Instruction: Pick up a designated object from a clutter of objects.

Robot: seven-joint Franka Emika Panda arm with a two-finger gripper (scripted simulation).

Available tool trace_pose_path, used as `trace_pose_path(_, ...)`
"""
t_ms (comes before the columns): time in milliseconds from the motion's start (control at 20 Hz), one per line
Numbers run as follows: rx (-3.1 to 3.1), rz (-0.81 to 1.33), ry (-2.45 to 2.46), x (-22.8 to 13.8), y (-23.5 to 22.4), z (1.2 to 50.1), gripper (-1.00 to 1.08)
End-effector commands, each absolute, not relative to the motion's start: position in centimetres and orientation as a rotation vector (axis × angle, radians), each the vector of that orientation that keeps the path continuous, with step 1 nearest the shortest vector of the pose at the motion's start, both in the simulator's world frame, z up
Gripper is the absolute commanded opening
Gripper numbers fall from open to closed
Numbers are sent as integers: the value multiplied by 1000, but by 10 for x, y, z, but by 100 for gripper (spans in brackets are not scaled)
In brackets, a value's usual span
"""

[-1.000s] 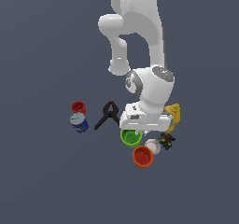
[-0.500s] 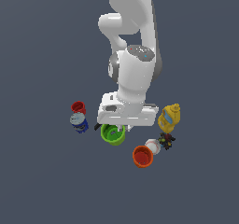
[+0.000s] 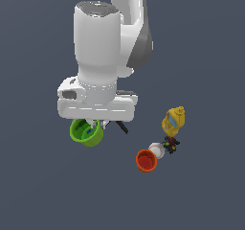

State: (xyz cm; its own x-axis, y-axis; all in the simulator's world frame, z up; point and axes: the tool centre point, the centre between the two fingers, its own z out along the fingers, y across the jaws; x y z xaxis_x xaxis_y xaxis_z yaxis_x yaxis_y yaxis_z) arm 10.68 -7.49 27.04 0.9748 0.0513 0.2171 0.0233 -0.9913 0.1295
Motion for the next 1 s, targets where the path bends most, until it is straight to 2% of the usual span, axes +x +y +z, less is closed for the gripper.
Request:
trace_pose_path(0,2996,338,59,112,-98,294,-100)
trace_pose_path(450,2995,337,58,130,-164,358,-100)
trace_pose_path(950,2993,336,55,140,-195,387,-100)
